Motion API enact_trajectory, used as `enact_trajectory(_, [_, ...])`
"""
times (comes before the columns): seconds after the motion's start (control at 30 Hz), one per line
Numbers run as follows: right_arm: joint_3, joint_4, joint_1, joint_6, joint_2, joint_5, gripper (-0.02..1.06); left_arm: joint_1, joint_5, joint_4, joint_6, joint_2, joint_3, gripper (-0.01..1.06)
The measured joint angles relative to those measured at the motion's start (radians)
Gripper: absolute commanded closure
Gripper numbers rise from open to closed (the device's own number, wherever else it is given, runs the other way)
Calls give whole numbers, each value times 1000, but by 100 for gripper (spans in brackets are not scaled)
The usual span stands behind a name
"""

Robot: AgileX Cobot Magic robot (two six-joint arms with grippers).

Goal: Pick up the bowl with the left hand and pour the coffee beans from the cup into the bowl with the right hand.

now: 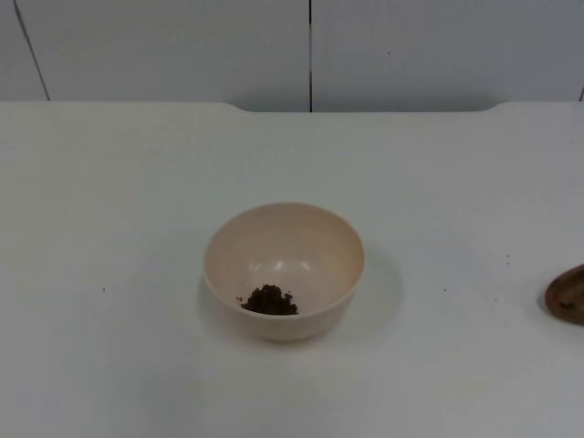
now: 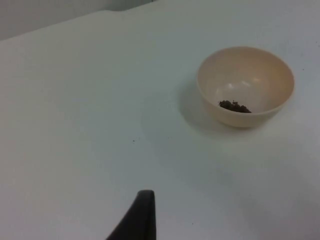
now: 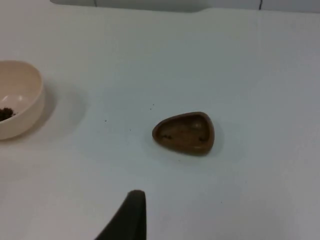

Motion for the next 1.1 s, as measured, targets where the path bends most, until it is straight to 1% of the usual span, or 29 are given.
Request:
enact_trajectory(0.1, [0, 6, 0, -10, 0, -2, -1, 0, 0, 2, 0, -31, 0, 0])
enact_trajectory(0.3, [0, 11, 0, -16, 0, -6, -1, 0, 30, 13, -21, -58, 14, 0])
enact_trajectory(1.1, [0, 13, 0, -16, 0, -8, -1, 0, 35, 13, -19, -100, 21, 0])
